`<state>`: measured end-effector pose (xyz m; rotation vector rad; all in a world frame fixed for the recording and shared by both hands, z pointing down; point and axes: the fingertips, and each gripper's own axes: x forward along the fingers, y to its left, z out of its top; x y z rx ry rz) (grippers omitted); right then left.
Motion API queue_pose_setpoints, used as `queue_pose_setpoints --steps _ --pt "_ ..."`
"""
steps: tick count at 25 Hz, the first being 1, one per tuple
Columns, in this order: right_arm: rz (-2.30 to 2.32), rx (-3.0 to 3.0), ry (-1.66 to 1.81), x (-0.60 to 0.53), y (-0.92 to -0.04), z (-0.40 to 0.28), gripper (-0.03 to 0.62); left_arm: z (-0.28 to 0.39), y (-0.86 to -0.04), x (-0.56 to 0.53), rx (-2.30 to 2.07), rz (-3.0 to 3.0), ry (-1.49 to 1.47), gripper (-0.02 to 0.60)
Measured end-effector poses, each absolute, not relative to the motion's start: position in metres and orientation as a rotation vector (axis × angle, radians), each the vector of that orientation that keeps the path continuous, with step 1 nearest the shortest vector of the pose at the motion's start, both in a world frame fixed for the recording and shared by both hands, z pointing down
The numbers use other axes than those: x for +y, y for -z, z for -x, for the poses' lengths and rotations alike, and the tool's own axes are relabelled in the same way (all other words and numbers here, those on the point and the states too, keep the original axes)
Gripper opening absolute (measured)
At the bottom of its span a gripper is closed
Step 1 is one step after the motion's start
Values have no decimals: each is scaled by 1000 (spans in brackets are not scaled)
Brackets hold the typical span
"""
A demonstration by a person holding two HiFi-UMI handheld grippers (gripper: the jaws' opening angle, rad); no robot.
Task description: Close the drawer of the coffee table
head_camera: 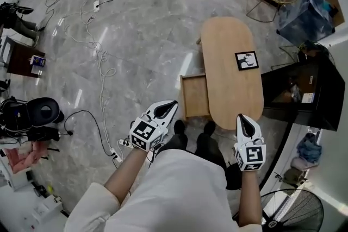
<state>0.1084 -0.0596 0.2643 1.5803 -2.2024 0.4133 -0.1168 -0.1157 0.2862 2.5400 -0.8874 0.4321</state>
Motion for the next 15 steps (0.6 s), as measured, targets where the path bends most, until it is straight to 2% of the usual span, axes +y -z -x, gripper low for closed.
queue_pose_setpoints --steps 15 --pt "-1379 -2207 -622 -99 -379 -140 11 89 -396 -113 -959 -2305 -536 6"
